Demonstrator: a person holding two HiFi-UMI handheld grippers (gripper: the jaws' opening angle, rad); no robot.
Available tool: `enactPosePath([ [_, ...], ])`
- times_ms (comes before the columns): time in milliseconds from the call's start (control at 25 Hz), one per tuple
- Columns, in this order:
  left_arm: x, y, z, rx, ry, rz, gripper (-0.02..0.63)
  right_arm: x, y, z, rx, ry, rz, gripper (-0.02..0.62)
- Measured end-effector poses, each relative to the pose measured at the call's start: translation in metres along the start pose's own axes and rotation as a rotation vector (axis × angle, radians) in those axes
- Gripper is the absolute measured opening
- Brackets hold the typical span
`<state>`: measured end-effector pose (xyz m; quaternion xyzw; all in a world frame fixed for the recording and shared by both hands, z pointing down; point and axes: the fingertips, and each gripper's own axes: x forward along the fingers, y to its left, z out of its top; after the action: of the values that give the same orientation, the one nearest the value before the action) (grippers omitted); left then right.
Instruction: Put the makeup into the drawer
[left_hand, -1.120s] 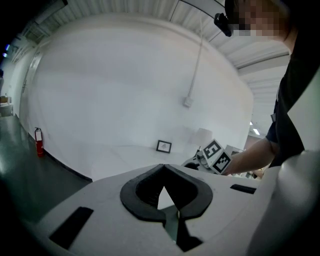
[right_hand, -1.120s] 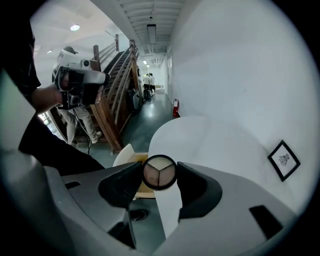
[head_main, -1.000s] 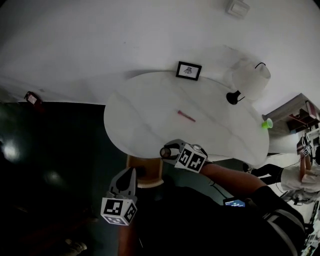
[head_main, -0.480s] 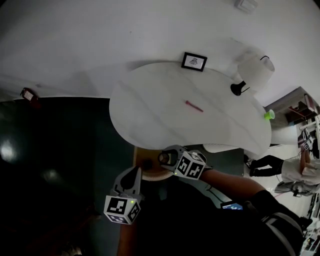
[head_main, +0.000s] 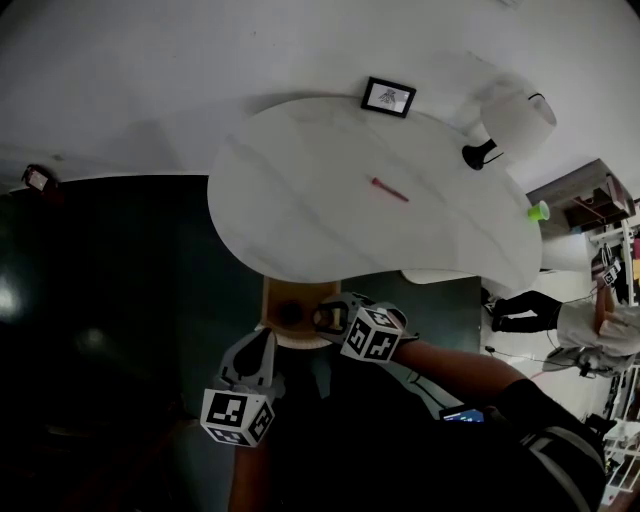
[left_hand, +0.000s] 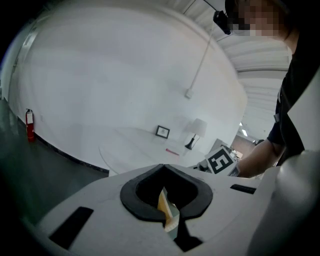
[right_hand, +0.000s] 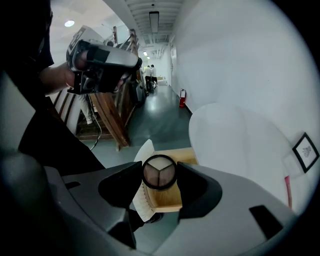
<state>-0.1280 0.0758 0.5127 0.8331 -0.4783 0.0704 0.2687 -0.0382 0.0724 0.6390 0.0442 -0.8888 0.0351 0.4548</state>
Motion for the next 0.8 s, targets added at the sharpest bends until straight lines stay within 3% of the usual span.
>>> enactPosePath([
  [800, 0.018, 0.022, -0.063, -0.06, 0.141, -0.006, 0.011, 0.112, -0.001, -0.076, -0.061, 0.143, 0.087, 0.222],
])
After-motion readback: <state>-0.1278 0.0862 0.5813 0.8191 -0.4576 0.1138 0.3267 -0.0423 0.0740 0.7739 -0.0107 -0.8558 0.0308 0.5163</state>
